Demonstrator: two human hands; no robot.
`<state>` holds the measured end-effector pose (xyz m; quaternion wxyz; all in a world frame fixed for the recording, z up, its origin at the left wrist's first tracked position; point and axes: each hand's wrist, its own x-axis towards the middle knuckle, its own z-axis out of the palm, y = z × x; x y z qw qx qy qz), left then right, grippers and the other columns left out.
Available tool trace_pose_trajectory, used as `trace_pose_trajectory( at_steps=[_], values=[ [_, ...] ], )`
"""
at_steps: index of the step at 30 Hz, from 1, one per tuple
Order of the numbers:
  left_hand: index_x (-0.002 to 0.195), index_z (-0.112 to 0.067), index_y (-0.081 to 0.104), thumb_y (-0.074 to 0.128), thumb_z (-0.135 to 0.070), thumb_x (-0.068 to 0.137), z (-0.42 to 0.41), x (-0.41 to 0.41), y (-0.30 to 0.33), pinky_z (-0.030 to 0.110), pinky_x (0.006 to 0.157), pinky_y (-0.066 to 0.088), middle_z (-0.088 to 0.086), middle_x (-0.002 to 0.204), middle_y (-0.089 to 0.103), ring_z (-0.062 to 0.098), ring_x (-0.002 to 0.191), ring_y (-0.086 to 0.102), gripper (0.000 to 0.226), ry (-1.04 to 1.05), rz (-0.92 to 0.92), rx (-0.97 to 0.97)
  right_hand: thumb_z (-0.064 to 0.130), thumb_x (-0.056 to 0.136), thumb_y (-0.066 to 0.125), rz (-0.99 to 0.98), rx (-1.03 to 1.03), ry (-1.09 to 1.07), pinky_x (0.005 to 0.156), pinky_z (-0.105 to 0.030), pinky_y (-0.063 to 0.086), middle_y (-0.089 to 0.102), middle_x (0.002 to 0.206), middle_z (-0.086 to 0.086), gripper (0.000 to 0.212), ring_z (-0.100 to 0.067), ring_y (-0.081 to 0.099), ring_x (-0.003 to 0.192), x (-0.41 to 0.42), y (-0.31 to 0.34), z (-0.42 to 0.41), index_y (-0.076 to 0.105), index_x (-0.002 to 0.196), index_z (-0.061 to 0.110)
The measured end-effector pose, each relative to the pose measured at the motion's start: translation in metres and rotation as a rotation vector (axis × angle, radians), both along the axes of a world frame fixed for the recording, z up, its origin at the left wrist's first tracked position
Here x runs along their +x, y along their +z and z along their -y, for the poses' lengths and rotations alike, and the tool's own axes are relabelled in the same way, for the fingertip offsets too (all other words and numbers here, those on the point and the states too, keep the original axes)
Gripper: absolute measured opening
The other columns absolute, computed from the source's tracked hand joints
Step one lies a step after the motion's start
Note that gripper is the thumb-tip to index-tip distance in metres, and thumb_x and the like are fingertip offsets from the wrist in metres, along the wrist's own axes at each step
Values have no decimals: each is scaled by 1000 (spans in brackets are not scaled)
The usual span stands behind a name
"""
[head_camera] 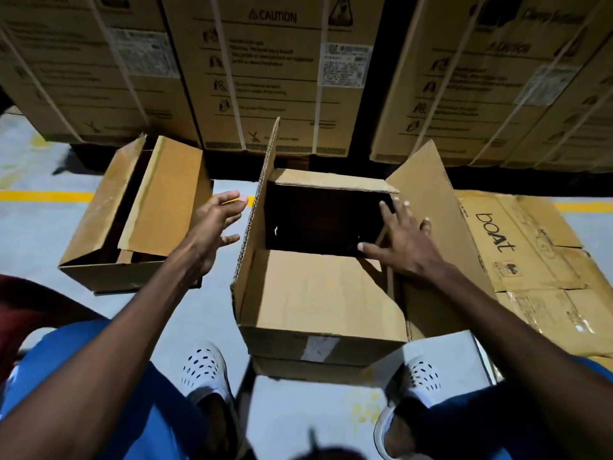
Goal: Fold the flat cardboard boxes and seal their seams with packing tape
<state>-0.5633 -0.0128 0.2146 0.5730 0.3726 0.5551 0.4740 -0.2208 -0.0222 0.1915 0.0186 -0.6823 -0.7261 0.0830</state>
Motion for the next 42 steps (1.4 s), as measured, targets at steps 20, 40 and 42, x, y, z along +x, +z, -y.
trace_pose_trajectory(
  at_steps=[20,40,42],
  values=[
    [112,-42,67,75,-58,72,-17,25,-2,44,107,46,-10,129,65,15,126,57,44,-134,-102,159,81,89,30,366,-264,74,103,-79,-17,12,168,-3,88,-34,-3,155,-28,-35,-83,19,159,29],
    [157,-27,27,67,-53,88,14,57,-50,38,119,28,-6,167,12,17,152,20,84,-804,-908,166,16,101,56,-816,-173,-287,100,-52,46,55,140,-22,40,-40,51,129,-30,59,10,51,137,-1],
    [159,-30,21,69,-54,87,16,59,-55,44,120,25,-7,168,3,17,154,11,90,-847,-1037,176,25,103,54,-734,-168,-200,105,-44,42,51,146,-19,47,-36,48,133,-46,31,12,47,141,-1]
  ],
)
